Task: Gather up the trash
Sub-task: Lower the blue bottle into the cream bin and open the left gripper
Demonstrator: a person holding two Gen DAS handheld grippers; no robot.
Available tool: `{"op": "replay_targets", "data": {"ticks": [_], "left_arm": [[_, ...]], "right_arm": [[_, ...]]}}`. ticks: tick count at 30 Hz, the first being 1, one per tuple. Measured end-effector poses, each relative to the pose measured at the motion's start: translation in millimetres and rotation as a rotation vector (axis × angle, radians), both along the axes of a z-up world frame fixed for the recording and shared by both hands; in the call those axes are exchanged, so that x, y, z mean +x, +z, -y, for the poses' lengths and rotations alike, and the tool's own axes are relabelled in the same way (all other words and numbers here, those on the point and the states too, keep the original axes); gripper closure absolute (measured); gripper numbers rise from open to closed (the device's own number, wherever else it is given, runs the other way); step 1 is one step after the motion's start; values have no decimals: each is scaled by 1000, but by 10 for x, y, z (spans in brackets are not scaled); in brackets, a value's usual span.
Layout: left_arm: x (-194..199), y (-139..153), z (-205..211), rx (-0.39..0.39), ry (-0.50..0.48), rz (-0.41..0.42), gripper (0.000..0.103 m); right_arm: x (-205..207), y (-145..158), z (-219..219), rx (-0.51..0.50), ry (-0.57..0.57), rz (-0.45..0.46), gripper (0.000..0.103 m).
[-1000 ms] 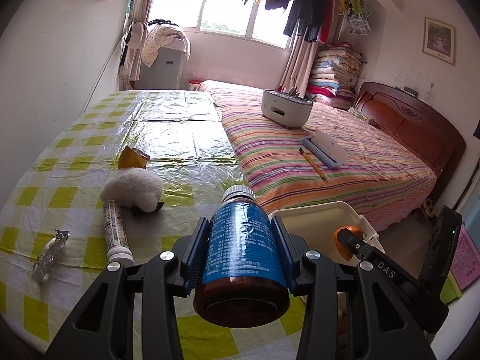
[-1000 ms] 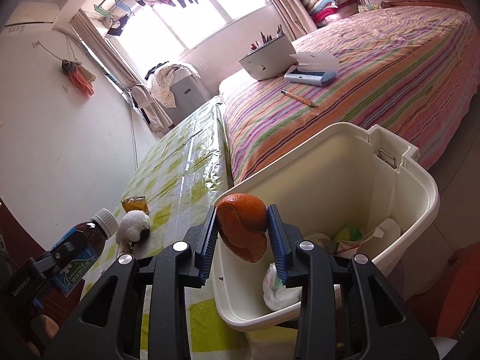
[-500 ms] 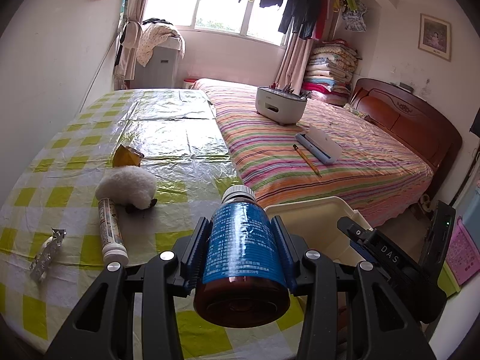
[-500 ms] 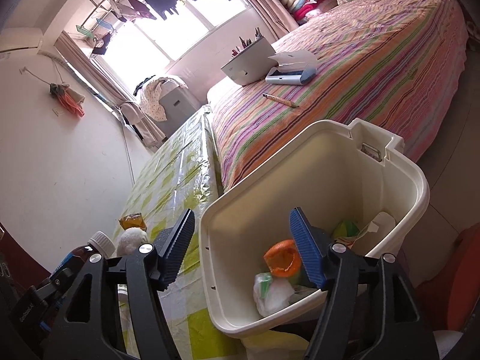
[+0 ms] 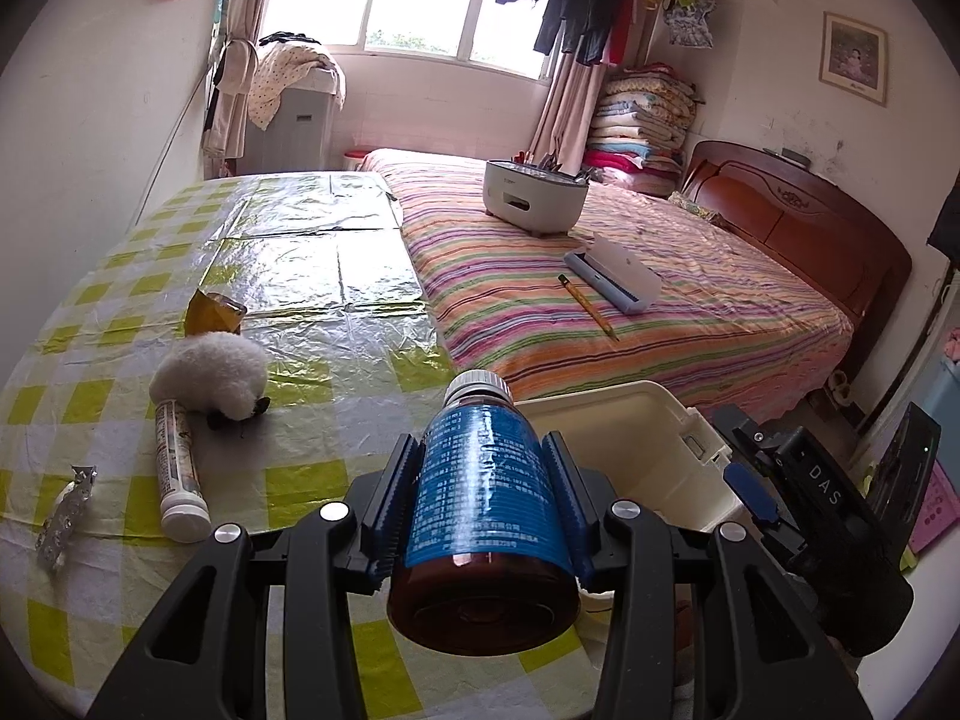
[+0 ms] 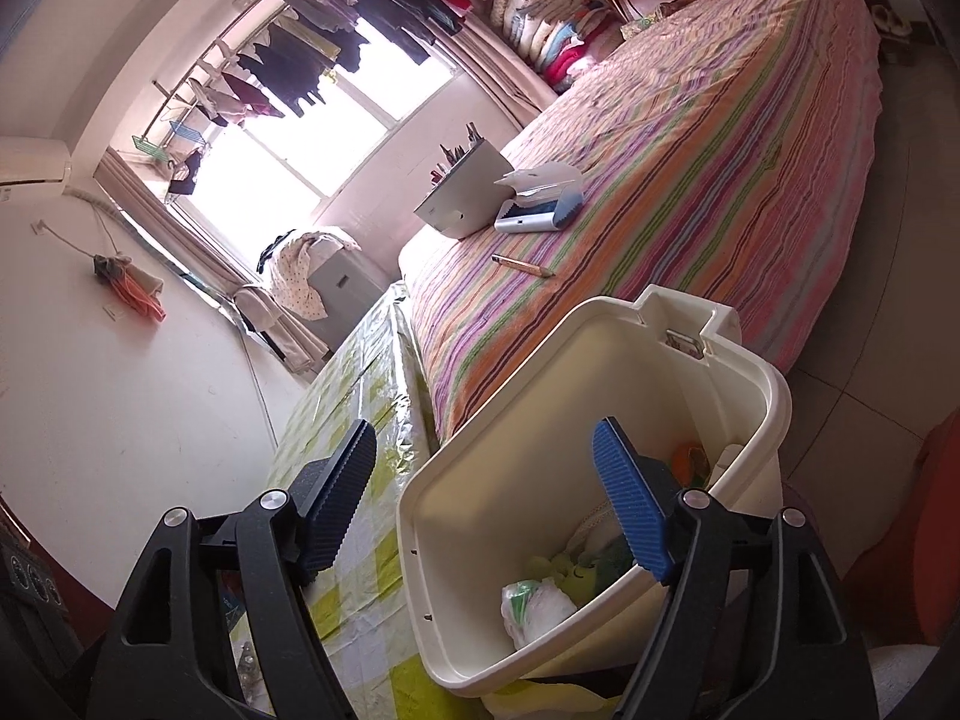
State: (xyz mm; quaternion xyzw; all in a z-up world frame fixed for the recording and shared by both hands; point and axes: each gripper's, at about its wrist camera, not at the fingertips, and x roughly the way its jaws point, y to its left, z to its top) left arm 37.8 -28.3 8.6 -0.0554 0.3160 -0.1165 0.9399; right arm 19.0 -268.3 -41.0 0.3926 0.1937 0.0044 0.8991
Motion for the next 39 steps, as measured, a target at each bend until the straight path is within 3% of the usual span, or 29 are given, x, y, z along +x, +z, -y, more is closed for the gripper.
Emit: {"op": "replay_targets", "data": {"ticks": [6,12,28,30,32,36,39], "left_arm": [[139,-69,197,19,-43,-34,61],[310,-168,504,28,-133,-90,61],[590,-335,899,71,-205,-137,61],[582,-328,892,74,-208,-129,54],[547,-299,867,78,-195,-99,34],[437,-209,806,94,-177,-13,28],[389,-168,715,88,-152,7,27]], "right_arm": [[-197,1,264,86,-106,73,28],[-246,-50,410,147,-130,81,28],[-337,-78,493,160,-145,84,24],[-339,-83,490,159,-140,80,24],[-319,-85,485,158,-133,75,24],[-285,-90,447,151,-116,61,24],[-270,-89,428,144,-108,55,24]]}}
